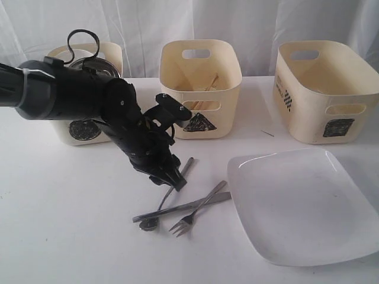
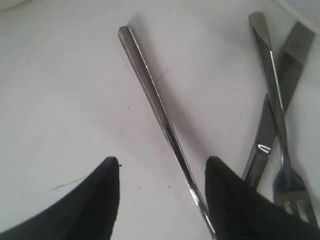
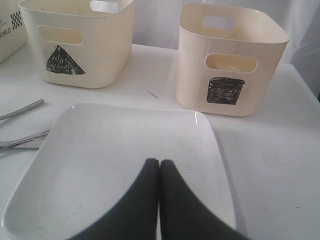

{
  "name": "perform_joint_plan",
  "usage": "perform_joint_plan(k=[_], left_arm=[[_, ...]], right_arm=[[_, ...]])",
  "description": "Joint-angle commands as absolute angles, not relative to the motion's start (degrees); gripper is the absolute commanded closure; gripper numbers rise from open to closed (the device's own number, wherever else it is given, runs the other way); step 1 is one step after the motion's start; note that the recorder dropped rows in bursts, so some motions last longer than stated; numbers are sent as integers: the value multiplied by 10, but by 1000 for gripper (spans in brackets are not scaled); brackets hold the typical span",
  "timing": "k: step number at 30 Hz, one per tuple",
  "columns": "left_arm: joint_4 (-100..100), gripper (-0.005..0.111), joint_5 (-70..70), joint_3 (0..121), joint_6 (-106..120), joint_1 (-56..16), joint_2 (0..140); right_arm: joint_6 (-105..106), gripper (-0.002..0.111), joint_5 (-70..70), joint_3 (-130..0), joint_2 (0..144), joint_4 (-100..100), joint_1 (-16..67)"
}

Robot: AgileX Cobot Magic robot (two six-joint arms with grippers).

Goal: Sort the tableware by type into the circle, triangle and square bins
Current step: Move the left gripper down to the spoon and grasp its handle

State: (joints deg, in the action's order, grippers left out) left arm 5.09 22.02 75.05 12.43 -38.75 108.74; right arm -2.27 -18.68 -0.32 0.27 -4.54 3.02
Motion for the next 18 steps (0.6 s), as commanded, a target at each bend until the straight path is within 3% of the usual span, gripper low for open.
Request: perform_joint_plan(k=[1, 5, 18], left_arm=[[61, 49, 226, 748, 111, -387, 1094], [61, 42, 222, 748, 104, -387, 1109], [61, 42, 205, 748, 103, -387, 1135]], right_arm=[[-27, 108, -181, 0, 0, -45, 29], [-27, 108, -181, 0, 0, -45, 29], [-27, 108, -181, 0, 0, -45, 29]])
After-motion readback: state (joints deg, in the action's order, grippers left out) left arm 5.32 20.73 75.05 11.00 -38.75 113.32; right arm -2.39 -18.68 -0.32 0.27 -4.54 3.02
